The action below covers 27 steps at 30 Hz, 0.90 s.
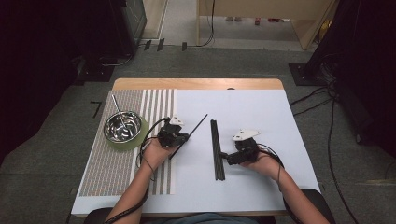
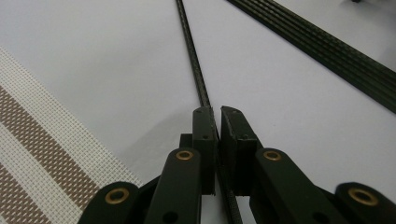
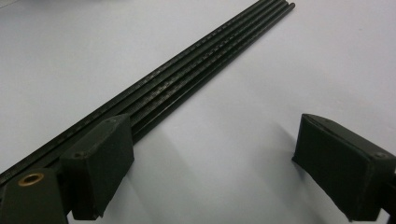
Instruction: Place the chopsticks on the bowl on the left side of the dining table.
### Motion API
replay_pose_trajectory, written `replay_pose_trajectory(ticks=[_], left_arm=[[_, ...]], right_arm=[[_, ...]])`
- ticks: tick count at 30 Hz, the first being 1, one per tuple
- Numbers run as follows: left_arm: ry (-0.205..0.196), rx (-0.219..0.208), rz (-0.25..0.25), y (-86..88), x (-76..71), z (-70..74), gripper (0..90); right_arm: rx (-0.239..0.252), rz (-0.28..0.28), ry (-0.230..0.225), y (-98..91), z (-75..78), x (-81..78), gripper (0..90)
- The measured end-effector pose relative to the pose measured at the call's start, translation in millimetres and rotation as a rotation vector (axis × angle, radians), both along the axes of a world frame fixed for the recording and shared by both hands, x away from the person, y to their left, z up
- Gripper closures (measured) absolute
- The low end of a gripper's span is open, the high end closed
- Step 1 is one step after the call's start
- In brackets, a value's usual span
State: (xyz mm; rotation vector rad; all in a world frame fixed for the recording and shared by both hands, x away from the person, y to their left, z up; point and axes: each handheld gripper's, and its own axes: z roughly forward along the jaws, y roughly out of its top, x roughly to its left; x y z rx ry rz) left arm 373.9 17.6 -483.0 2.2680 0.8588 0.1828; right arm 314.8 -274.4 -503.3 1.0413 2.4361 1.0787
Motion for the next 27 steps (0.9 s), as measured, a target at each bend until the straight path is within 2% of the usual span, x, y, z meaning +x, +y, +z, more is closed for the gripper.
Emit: replay_pose_trajectory(ticks=[2, 4, 11, 16, 20, 24, 27], left_arm=[[-0.019, 0.019, 0.001, -2.5, -2.1, 0.2, 84.8], [-0.022, 0.025, 0.005, -3.3, -2.7, 0.5, 84.8], [0.002, 0.036, -0.017, 2.0, -1.9, 2.9, 86.3], [-0.016, 0.068, -0.014, 7.5, -1.8, 4.2, 86.5], [-0.020, 0.054, -0.002, 12.0, -0.2, 2.6, 86.3], [-0.040, 0.064, 0.002, 10.2, -1.7, 1.9, 85.9], [-0.053, 0.054, 0.010, 10.6, -3.5, 0.2, 85.8]], right_arm=[[0.000, 0.000, 0.000, 0.0, 0.0, 0.0, 11.4], [0.000, 0.000, 0.000, 0.0, 0.0, 0.0, 11.4], [0.000, 0.000, 0.001, 0.0, 0.0, 0.0, 11.4], [0.001, 0.000, 0.001, 0.0, 0.0, 0.0, 11.4], [0.001, 0.000, 0.001, 0.0, 0.0, 0.0, 11.4], [0.000, 0.000, 0.001, 0.0, 0.0, 0.0, 11.4], [0.000, -0.001, 0.001, 0.0, 0.1, -0.1, 11.4]])
